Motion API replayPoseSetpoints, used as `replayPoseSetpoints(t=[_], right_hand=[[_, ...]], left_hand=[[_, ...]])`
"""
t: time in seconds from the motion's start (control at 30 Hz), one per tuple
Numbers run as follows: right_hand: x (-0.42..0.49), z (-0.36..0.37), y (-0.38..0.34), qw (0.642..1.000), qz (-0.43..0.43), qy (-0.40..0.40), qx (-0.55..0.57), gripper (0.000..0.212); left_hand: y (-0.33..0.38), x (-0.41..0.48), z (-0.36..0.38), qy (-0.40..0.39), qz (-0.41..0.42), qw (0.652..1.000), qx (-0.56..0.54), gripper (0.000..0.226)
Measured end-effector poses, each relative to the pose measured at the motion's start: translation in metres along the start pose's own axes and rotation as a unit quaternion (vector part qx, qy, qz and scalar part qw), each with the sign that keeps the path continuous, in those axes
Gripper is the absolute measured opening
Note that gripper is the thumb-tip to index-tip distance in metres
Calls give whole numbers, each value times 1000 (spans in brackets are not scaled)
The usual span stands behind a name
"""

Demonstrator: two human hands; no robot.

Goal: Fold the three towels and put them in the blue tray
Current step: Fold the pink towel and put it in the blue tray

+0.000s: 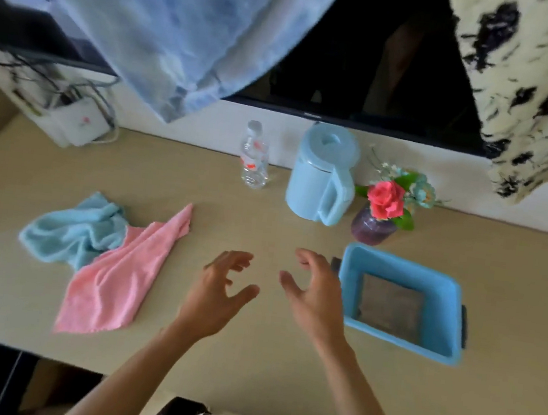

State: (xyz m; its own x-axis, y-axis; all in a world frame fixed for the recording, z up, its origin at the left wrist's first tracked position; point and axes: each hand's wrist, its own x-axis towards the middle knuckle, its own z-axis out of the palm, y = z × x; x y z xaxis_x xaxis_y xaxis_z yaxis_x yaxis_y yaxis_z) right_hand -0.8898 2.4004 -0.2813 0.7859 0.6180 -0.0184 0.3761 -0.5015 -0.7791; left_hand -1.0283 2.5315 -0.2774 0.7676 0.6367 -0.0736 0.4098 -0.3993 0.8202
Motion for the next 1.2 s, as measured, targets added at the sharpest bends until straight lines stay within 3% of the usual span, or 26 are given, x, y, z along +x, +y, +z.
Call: replayPoseSetpoints(t=[0.23, 0.4, 0.47, 0.57, 0.67, 0.77, 0.87, 0.97, 1.1, 1.2], right_hand=[[-14, 83, -44, 993, -1, -115, -8, 48], [-33, 117, -58, 990, 7, -141, -16, 49], [-40, 126, -61, 989, 11, -146, -24, 51], [-49, 139, -62, 989, 14, -144, -38, 55], [-56, 147, -60, 988, 27, -147, -47, 55], [-61, 152, -59, 985, 32, -159, -58, 56], [-63, 152, -61, 982, 26, -173, -73, 57], [-58, 151, -68, 982, 7, -179, -64, 58], [-45, 154, -90, 979, -21, -203, -3, 63], [-35, 152, -116, 976, -28, -207, 64, 56]], left_hand=[[-120, -17, -58, 43, -130, 984, 115, 43], [-213, -39, -76, -85, -241, 928, 271, 61], [-240, -48, -76, -129, -231, 919, 292, 69], [-269, -54, -78, -137, -184, 920, 316, 83], [-284, -56, -84, -97, -119, 938, 312, 69], [-281, -51, -94, -55, -76, 958, 272, 53], [-258, -37, -109, -10, -137, 971, 194, 35], [-220, -17, -119, 33, -120, 985, 123, 28], [-151, 0, -133, 29, -70, 997, 19, 26], [-105, 5, -145, -9, -31, 998, -45, 17]])
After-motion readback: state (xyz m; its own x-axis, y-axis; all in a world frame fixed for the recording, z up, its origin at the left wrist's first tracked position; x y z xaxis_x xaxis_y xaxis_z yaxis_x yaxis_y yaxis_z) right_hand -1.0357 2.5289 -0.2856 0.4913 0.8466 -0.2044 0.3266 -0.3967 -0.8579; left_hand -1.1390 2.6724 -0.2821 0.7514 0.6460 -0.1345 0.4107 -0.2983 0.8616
